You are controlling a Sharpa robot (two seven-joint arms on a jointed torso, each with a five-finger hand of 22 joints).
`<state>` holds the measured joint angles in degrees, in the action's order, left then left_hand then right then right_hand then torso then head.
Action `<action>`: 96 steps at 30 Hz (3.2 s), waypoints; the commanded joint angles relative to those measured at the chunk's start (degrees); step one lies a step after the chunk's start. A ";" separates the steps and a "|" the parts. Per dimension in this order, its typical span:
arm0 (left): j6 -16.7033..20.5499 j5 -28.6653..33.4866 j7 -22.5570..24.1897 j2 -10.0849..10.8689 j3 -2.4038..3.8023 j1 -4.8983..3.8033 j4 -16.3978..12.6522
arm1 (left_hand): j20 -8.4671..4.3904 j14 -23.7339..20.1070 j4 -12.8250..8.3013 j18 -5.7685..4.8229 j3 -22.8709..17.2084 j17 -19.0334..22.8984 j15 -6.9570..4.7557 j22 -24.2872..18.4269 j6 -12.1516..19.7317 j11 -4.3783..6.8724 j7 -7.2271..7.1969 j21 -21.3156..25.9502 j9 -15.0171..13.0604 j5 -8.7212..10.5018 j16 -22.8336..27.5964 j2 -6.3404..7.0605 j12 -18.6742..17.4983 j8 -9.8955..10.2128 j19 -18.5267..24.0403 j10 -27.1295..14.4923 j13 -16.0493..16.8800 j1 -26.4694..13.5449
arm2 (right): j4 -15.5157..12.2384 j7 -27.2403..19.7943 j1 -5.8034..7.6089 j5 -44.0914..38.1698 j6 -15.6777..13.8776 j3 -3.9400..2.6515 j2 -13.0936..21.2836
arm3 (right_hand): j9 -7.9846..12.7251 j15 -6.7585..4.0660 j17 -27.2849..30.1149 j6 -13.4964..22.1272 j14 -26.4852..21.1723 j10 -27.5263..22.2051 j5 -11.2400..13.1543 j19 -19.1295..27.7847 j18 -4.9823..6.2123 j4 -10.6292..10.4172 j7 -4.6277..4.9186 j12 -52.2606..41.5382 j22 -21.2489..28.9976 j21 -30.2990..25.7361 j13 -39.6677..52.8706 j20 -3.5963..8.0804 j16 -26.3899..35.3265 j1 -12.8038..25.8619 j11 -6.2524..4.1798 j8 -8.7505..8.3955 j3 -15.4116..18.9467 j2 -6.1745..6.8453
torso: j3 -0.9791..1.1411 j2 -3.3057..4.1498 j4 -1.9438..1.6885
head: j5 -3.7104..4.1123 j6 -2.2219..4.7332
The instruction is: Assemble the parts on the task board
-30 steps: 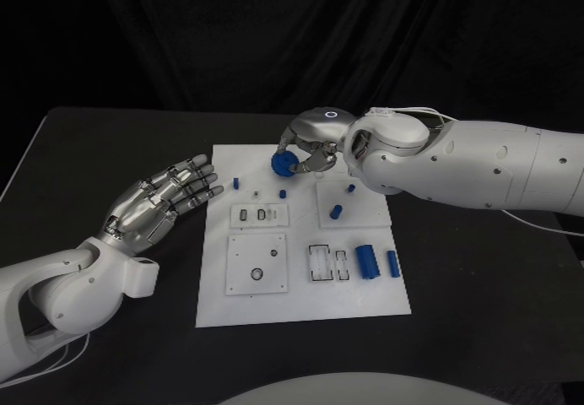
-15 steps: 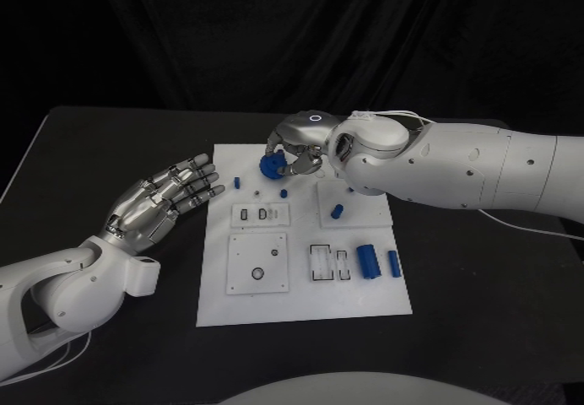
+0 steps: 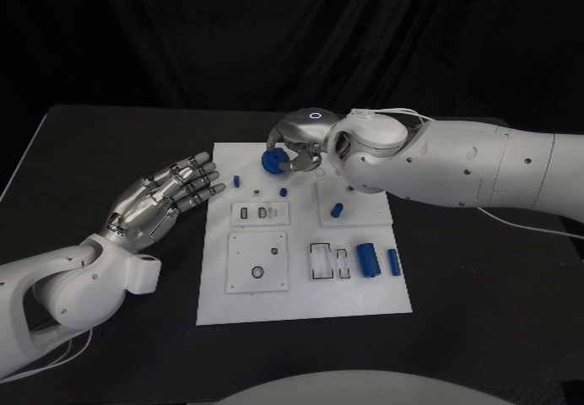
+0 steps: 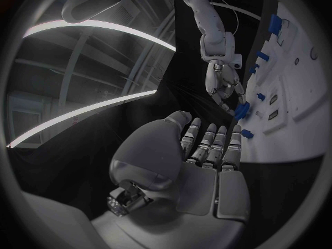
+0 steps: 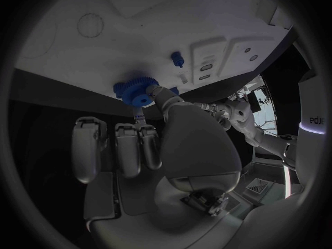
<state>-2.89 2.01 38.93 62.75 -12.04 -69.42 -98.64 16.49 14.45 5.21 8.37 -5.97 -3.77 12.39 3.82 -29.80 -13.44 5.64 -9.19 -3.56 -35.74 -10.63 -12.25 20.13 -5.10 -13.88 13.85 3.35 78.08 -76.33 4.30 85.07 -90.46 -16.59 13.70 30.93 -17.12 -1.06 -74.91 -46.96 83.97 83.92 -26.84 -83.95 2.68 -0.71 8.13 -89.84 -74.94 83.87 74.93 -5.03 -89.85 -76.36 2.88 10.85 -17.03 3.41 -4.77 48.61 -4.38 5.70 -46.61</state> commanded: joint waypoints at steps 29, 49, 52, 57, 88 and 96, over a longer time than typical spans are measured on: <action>-1.12 0.20 12.74 -0.22 -0.09 -0.10 0.47 | 0.14 -0.11 -0.05 -0.50 -0.76 0.02 0.49 -0.08 0.32 -0.42 0.38 0.02 0.08 0.45 -0.28 0.04 0.24 0.08 -0.08 0.08 0.06 -0.67 | -1.99 1.17 -0.53 -0.71 2.42 -0.01 0.86 | 3.98 -0.76 -15.09 0.08 6.03 6.08 5.93 0.56 0.29 -0.04 -0.68 -0.16 -6.09 -1.62 15.07 0.59 -0.15 0.97 -0.95 -4.96 -0.60 1.06 | 0.00 -0.08 0.05 | 0.12 -0.61; -1.13 0.28 12.41 -0.26 -0.10 -0.09 0.69 | 0.14 -0.20 -0.09 -0.55 -0.92 0.05 0.52 -0.10 0.50 -0.48 0.45 0.06 0.11 0.52 -0.27 0.11 0.18 0.13 -0.03 -0.03 0.04 -0.78 | -1.66 1.60 -0.64 -0.70 2.62 -0.01 1.14 | 9.14 -1.24 -15.09 15.26 6.03 6.08 6.38 1.33 0.64 0.57 -1.52 -0.16 -5.17 -2.90 15.07 0.96 -0.15 0.37 -1.58 -8.06 -0.45 1.16 | 0.05 -0.03 0.07 | 0.27 -1.02; -1.14 0.28 12.38 -0.26 -0.10 -0.09 0.70 | 0.14 -0.20 -0.09 -0.55 -0.92 0.05 0.52 -0.10 0.50 -0.48 0.45 0.06 0.11 0.52 -0.27 0.11 0.18 0.13 -0.03 -0.03 0.04 -0.78 | -1.38 1.94 -0.64 -0.34 3.26 -0.01 1.04 | 11.41 -1.60 -15.09 22.32 6.03 6.08 6.83 1.57 0.74 0.63 -1.96 -0.16 -4.86 -3.37 15.07 1.26 -0.15 0.29 -2.00 -8.43 -0.28 1.07 | 0.05 -0.03 0.07 | 0.28 -1.04; -1.14 0.28 12.35 -0.25 -0.10 -0.09 0.70 | 0.14 -0.20 -0.09 -0.55 -0.92 0.05 0.52 -0.10 0.50 -0.48 0.45 0.06 0.11 0.52 -0.27 0.11 0.18 0.13 -0.03 -0.03 0.04 -0.78 | -0.94 2.34 -0.65 0.52 4.10 -0.01 1.00 | 11.68 -1.27 -15.09 21.85 6.03 6.08 7.78 1.88 0.85 0.46 -0.99 -0.16 -4.47 -3.89 15.07 1.18 -0.15 0.41 -1.42 -8.18 -0.06 0.89 | 0.05 -0.03 0.06 | 0.35 -1.10; -1.23 0.28 12.41 0.35 -0.10 -0.07 0.79 | 0.14 -0.23 -0.14 -0.62 -1.15 0.06 0.58 -0.10 0.53 -0.55 0.53 0.03 0.11 0.59 -0.32 0.19 0.27 0.15 -0.07 -0.04 0.04 -0.92 | -3.24 1.24 -0.99 0.93 -0.17 0.02 7.05 | 5.53 -0.31 -15.09 -9.09 6.03 6.08 8.79 1.48 0.80 -0.99 -1.35 -0.16 -5.17 -4.02 15.07 0.09 -0.15 1.20 -0.48 -0.37 1.00 -0.28 | 0.02 -0.04 0.03 | 0.52 -1.48; -1.16 0.29 12.45 0.71 -0.10 -0.07 0.48 | 0.14 -0.23 -0.14 -0.62 -1.15 0.06 0.58 -0.10 0.53 -0.55 0.53 0.03 0.11 0.59 -0.32 0.19 0.27 0.15 -0.07 -0.04 0.04 -0.92 | -6.67 2.07 0.23 0.93 -2.11 0.02 11.45 | 5.92 -0.56 -14.78 -5.77 5.86 6.08 10.93 1.87 0.96 -2.20 -0.93 -0.16 -4.74 -4.68 15.07 0.33 0.29 2.25 -0.74 -3.16 1.67 -0.15 | 0.02 -0.02 -0.01 | 0.98 -1.18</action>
<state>-3.33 2.21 38.94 63.44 -12.16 -69.42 -97.94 16.49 14.24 4.98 8.39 -6.84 -3.77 12.59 3.78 -29.38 -13.43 6.05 -9.19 -3.51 -35.51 -10.63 -11.95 20.13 -5.10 -13.87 13.84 3.36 77.78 -82.35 5.47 84.89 -89.43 -15.99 13.80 41.93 -11.35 -1.31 -74.91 -53.17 84.13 83.99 -16.10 -82.35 2.68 -2.72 7.13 -89.84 -74.92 79.31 74.94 -4.85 -89.68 -74.63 2.54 8.09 -15.35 3.16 -4.72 48.55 -4.36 6.55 -47.88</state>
